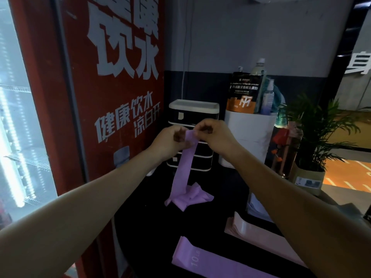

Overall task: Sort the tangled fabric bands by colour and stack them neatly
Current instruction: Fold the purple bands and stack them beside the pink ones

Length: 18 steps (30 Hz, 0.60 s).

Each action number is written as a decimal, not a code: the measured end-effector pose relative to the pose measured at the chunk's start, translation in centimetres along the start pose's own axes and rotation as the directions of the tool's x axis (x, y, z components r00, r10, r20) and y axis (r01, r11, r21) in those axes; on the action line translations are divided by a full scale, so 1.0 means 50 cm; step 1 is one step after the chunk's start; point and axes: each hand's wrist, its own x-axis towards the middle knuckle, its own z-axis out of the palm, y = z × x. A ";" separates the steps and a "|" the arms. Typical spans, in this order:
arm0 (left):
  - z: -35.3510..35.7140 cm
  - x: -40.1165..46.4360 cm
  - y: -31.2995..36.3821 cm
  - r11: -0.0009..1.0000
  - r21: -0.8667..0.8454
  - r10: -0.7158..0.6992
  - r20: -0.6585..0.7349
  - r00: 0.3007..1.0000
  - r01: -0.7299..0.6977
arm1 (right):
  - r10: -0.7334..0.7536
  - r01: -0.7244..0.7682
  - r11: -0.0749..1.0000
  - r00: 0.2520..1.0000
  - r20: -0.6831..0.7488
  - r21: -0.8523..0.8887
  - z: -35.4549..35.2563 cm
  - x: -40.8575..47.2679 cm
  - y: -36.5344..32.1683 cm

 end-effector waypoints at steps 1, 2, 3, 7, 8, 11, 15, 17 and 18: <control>-0.006 0.008 0.013 0.999 0.028 0.023 -0.007 1.000 -0.023 | -0.014 0.014 1.000 1.000 -0.015 -0.003 -0.009 0.007 -0.012; -0.011 0.018 0.022 0.999 0.035 0.037 -0.016 0.999 -0.036 | -0.024 0.023 1.000 0.999 -0.026 -0.007 -0.018 0.012 -0.023; -0.014 0.025 0.034 0.998 0.032 0.051 -0.025 0.998 -0.050 | -0.032 0.032 0.999 0.999 -0.036 -0.004 -0.028 0.016 -0.033; -0.016 0.037 0.084 0.993 -0.048 0.103 -0.025 0.994 -0.105 | -0.025 0.029 0.996 0.998 -0.054 0.086 -0.061 0.014 -0.049; -0.014 0.038 0.097 0.990 -0.075 0.121 -0.026 0.992 -0.122 | -0.011 0.017 0.992 0.999 -0.044 0.123 -0.068 0.009 -0.049; -0.006 0.045 0.128 0.982 -0.159 0.089 -0.084 0.993 -0.101 | 0.074 -0.084 0.968 0.996 0.051 0.236 -0.083 -0.016 -0.045; 0.005 0.041 0.162 0.928 -0.370 0.013 -0.086 0.996 -0.044 | 0.166 -0.190 0.957 0.978 0.124 0.219 -0.087 -0.059 -0.022; 0.012 0.034 0.171 0.895 -0.446 -0.015 -0.083 0.996 -0.023 | 0.188 -0.210 0.958 0.974 0.123 0.194 -0.090 -0.083 -0.009; 0.015 0.030 0.173 0.884 -0.467 -0.033 -0.086 0.996 -0.011 | 0.196 -0.216 0.959 0.973 0.119 0.182 -0.093 -0.094 -0.004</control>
